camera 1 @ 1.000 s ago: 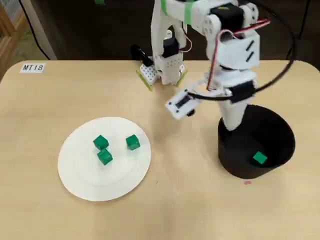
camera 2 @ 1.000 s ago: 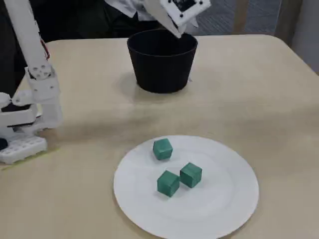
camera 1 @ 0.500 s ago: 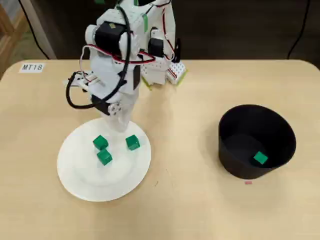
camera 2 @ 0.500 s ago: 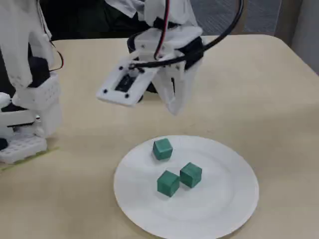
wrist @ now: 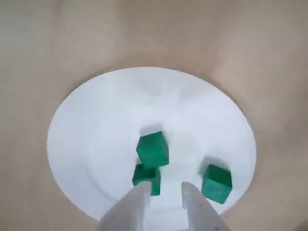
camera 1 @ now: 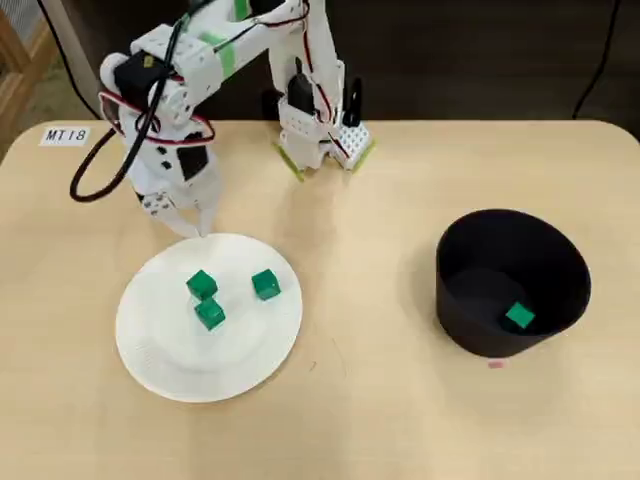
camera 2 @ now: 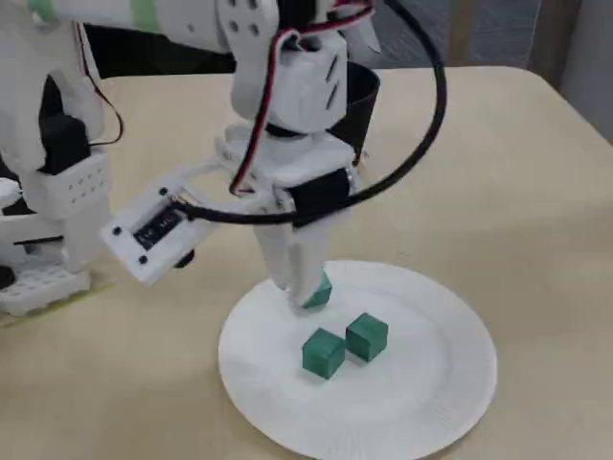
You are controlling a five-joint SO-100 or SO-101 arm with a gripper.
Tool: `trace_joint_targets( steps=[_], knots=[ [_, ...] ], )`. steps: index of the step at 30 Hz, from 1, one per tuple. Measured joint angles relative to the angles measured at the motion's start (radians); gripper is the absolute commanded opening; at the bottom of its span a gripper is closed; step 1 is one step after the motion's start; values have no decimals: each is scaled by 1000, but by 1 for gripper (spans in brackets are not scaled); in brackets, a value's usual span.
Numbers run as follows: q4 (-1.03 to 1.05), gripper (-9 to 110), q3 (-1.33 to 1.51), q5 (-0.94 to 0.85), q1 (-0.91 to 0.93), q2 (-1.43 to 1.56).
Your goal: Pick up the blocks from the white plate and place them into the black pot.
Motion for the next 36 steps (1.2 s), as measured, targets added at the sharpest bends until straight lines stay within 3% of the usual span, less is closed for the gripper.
trace_joint_targets(
  steps=[20, 36],
  knots=[
    [-100, 26, 32, -298, -11, -106],
    [-225, 29, 262, -319, -60, -9]
  ],
)
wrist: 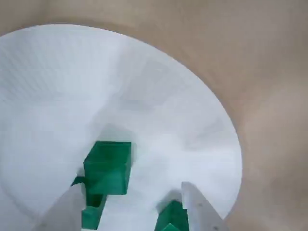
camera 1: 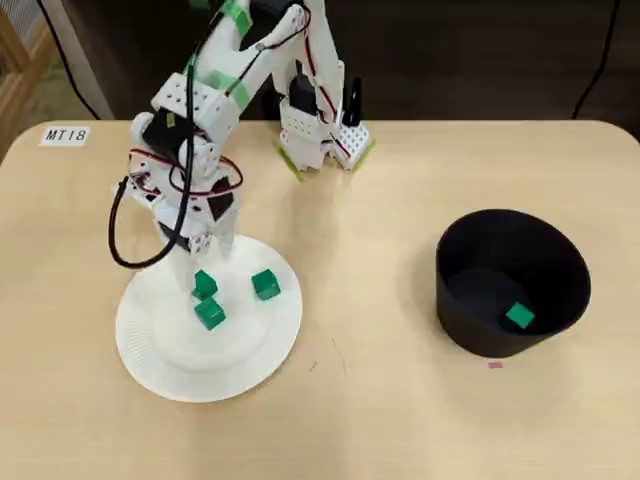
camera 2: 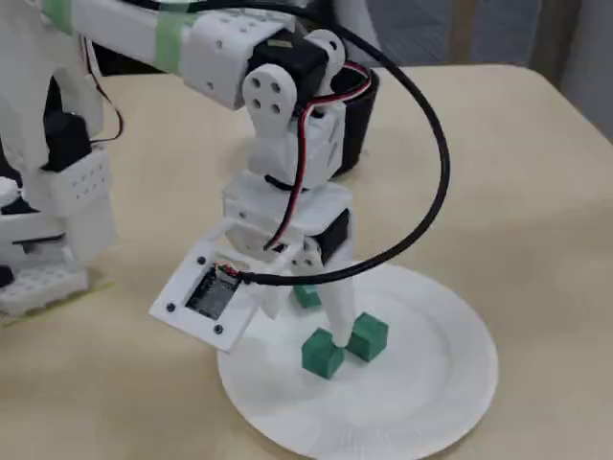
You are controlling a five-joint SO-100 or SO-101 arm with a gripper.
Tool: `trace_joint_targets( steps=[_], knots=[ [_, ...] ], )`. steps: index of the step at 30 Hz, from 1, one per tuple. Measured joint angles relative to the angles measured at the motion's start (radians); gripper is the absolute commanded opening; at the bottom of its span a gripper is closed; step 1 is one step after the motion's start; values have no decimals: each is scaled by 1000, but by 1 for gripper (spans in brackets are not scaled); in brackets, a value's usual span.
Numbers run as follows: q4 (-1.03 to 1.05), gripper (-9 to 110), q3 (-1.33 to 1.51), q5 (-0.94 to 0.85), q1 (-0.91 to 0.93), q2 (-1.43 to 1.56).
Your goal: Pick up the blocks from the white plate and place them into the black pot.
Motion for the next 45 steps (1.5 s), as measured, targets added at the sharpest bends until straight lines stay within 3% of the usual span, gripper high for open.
trace_joint_targets(
  steps=[13, 20, 31, 38, 45],
  knots=[
    [-98, 23, 0, 48, 6, -43],
    [-135, -2, 0, 104, 31, -92],
    [-192, -2, 0, 118, -14, 44],
    [-195, -2, -51, 127, -199, 298],
    [-204, -2, -78, 100, -580, 454]
  ],
)
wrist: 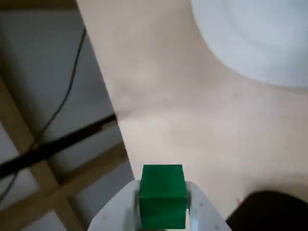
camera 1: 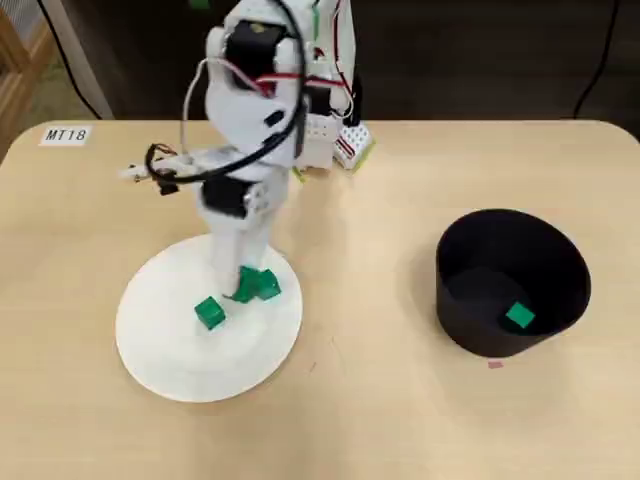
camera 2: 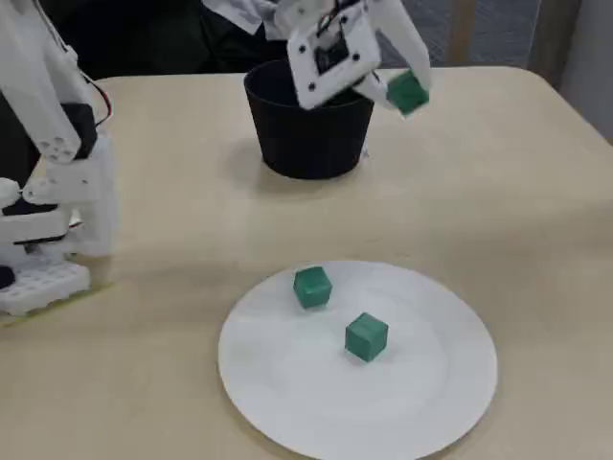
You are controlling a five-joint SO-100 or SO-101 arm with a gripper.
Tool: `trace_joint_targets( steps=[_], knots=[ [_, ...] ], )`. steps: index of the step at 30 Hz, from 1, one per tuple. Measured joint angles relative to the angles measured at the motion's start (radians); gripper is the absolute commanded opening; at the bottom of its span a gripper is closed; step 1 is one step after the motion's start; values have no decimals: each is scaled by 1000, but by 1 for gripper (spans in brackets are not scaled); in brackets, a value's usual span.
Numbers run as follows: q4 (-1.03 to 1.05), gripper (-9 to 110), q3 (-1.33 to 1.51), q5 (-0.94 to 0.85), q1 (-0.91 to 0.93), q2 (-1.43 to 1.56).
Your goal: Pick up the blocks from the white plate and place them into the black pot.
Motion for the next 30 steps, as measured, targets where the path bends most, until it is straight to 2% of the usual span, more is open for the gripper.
trace_joint_targets(
  steps=[6, 11, 17, 27, 30],
  knots=[
    [0, -2, 0, -20, -348, 2],
    [-15, -2, 0, -51, -529, -81],
    [-153, -2, 58, -55, -617, -132],
    [-199, -2, 67, -74, -589, -229],
    [-198, 17, 67, -81, -577, -235]
  ],
)
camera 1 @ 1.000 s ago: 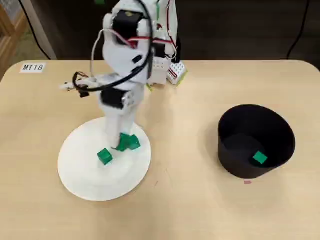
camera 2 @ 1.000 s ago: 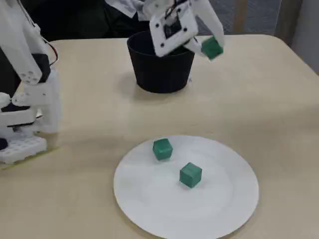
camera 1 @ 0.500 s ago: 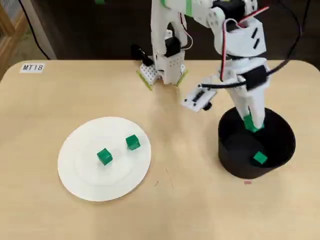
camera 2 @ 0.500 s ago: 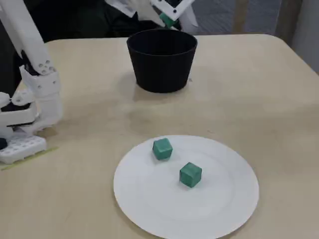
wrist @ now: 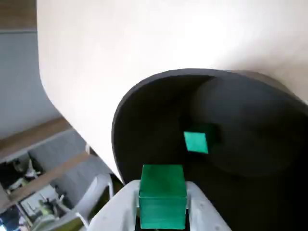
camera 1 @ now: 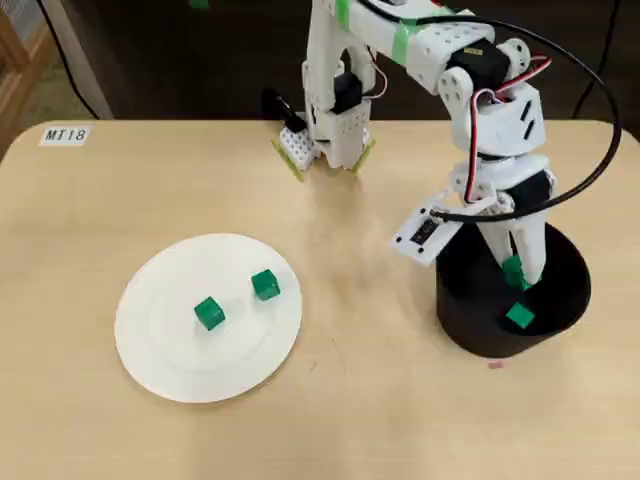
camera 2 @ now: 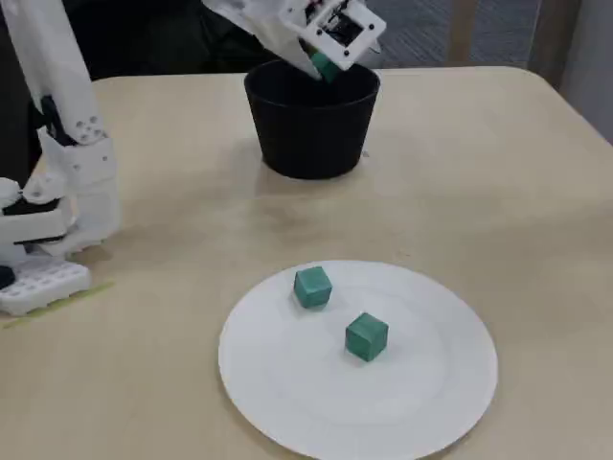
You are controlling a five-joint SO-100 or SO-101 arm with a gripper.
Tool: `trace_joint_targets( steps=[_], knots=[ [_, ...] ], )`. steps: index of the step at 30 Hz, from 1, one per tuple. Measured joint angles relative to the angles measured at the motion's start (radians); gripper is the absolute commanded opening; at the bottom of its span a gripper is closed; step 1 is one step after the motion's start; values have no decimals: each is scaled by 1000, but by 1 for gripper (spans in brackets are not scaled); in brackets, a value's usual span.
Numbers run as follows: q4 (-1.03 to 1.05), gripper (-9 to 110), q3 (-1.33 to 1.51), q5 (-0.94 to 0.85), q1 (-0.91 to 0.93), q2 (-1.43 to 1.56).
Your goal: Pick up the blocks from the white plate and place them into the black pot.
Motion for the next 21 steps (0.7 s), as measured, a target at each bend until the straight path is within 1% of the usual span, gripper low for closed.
trace_joint_targets(
  steps=[3, 6, 8, 9, 11, 16, 21],
  knots=[
    [6, 25, 3, -17, 14, 0],
    [20, 25, 3, -18, 15, 0],
    [28, 21, 3, -18, 20, 0],
    [29, 16, 3, -18, 26, 0],
    [29, -1, 3, -18, 37, 0],
    [58, -2, 3, -14, 110, 17],
    [72, -2, 3, -3, 311, 64]
  ],
)
